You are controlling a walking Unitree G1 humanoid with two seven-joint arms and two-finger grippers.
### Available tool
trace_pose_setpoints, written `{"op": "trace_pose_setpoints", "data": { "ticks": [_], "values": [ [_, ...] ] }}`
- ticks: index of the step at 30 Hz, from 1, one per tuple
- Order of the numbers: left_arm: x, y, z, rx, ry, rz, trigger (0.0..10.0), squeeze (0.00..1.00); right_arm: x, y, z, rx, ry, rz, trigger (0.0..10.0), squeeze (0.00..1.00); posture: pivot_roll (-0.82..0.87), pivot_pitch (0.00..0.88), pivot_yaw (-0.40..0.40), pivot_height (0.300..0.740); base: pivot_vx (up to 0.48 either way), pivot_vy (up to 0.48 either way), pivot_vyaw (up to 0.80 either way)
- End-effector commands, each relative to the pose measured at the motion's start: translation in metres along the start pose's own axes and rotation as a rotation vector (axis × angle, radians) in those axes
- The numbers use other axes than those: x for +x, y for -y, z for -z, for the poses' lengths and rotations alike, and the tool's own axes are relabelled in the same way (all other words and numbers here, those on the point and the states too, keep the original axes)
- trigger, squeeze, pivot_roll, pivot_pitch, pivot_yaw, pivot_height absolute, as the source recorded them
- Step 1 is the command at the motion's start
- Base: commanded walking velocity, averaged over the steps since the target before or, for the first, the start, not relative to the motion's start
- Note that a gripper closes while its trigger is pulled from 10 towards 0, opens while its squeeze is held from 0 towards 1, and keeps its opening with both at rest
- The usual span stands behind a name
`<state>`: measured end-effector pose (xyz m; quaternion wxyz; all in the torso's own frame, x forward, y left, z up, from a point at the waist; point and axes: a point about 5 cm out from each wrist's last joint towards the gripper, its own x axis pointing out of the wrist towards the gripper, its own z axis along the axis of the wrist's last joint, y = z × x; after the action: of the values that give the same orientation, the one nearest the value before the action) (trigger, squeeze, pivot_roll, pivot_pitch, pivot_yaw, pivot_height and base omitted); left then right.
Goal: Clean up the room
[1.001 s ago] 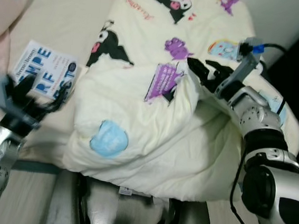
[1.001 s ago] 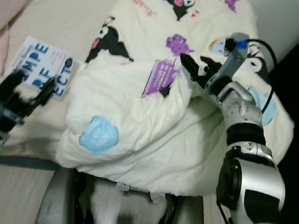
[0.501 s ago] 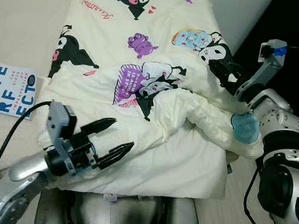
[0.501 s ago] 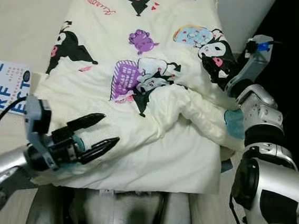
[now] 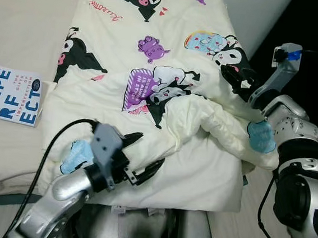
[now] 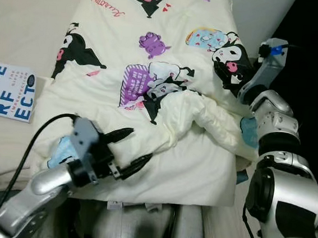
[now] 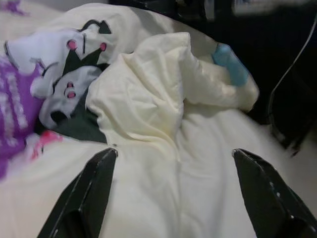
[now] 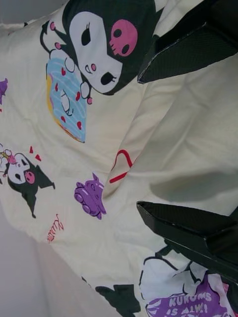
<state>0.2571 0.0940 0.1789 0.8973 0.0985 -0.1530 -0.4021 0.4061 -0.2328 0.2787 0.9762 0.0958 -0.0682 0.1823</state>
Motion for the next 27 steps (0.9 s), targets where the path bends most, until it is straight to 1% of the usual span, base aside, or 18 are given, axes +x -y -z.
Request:
{"op": "trace_pose_setpoints", "data": {
  "ticks": [1, 2, 3, 4, 5, 6, 9, 12, 13, 14, 15, 16, 18, 19, 22, 24, 27],
  "values": [
    [0.001, 0.007, 0.006, 0.037, -0.021, 0.018, 10.0, 0.0, -0.001, 0.001, 0.0, -0.009, -0.001, 0.002, 10.0, 0.0, -0.06, 0.28, -0.092, 0.471, 0.0, 0.0, 0.0],
    [0.004, 0.007, 0.006, 0.088, -0.026, 0.01, 10.0, 0.0, -0.001, 0.001, 0.0, -0.007, 0.001, 0.002, 10.0, 0.0, -0.07, 0.28, -0.092, 0.471, 0.0, 0.0, 0.0],
    [0.008, 0.005, 0.006, 0.129, -0.022, -0.021, 10.0, 0.0, 0.0, 0.001, 0.0, -0.005, 0.002, 0.001, 10.0, 0.0, -0.06, 0.278, -0.093, 0.471, 0.0, 0.0, 0.0],
    [0.008, 0.005, 0.006, 0.129, -0.022, -0.021, 10.0, 0.0, 0.0, 0.001, 0.0, -0.005, 0.002, 0.001, 10.0, 0.0, -0.06, 0.278, -0.093, 0.471, 0.0, 0.0, 0.0],
    [0.012, 0.003, 0.005, 0.17, -0.013, -0.054, 10.0, 0.0, 0.0, 0.0, 0.0, -0.003, 0.002, 0.0, 10.0, 0.0, -0.07, 0.278, -0.091, 0.471, 0.0, 0.0, 0.0],
    [0.012, 0.003, 0.005, 0.17, -0.013, -0.054, 10.0, 0.0, 0.0, 0.0, 0.0, -0.003, 0.002, 0.0, 10.0, 0.0, -0.07, 0.278, -0.091, 0.471, 0.0, 0.0, 0.0],
    [0.022, 0.003, 0.003, 0.221, 0.006, -0.098, 10.0, 0.0, 0.002, -0.003, 0.002, -0.001, 0.0, -0.011, 10.0, 0.0, -0.07, 0.274, -0.091, 0.471, 0.0, 0.0, 0.0],
    [0.026, 0.005, 0.004, 0.245, -0.002, -0.101, 10.0, 0.0, 0.002, -0.003, 0.002, 0.0, 0.0, -0.014, 10.0, 0.0, -0.07, 0.272, -0.09, 0.471, 0.0, 0.0, 0.0],
    [0.03, 0.008, 0.006, 0.258, -0.003, -0.099, 10.0, 0.0, 0.003, -0.004, 0.002, 0.001, 0.0, -0.017, 10.0, 0.0, -0.07, 0.269, -0.089, 0.471, 0.0, 0.0, 0.0],
    [0.03, 0.008, 0.006, 0.258, -0.003, -0.099, 10.0, 0.0, 0.003, -0.004, 0.002, 0.001, 0.0, -0.017, 10.0, 0.0, -0.07, 0.269, -0.089, 0.471, 0.0, 0.0, 0.0],
    [0.035, 0.012, 0.007, 0.259, 0.0, -0.089, 10.0, 0.0, 0.003, -0.005, 0.002, 0.001, 0.001, -0.019, 10.0, 0.0, -0.08, 0.265, -0.088, 0.471, 0.0, 0.0, 0.0],
    [0.035, 0.012, 0.007, 0.259, 0.0, -0.089, 10.0, 0.0, 0.003, -0.005, 0.002, 0.001, 0.001, -0.019, 10.0, 0.0, -0.08, 0.265, -0.088, 0.471, 0.0, 0.0, 0.0],
    [0.043, 0.026, 0.009, 0.199, 0.022, -0.031, 10.0, 0.0, 0.003, -0.004, 0.0, -0.001, 0.003, -0.019, 10.0, 0.0, -0.09, 0.262, -0.085, 0.471, 0.0, 0.0, 0.0],
    [0.043, 0.026, 0.009, 0.199, 0.022, -0.031, 10.0, 0.0, 0.003, -0.004, 0.0, -0.001, 0.003, -0.019, 10.0, 0.0, -0.09, 0.262, -0.085, 0.471, 0.0, 0.0, 0.0],
    [0.048, 0.038, 0.01, 0.13, 0.048, 0.015, 10.0, 0.0, 0.002, -0.003, -0.001, -0.002, 0.005, -0.015, 10.0, 0.0, -0.08, 0.262, -0.085, 0.471, 0.0, 0.0, 0.0],
    [0.051, 0.045, 0.011, 0.117, 0.052, 0.037, 10.0, 0.0, 0.002, -0.003, -0.001, -0.001, 0.006, -0.013, 10.0, 0.0, -0.09, 0.263, -0.082, 0.471, 0.0, 0.0, 0.0],
    [0.052, 0.047, 0.012, 0.122, 0.05, 0.041, 10.0, 0.0, 0.002, -0.003, -0.001, 0.0, 0.007, -0.013, 10.0, 0.0, -0.09, 0.263, -0.082, 0.471, 0.0, 0.0, 0.0]
  ]
}}
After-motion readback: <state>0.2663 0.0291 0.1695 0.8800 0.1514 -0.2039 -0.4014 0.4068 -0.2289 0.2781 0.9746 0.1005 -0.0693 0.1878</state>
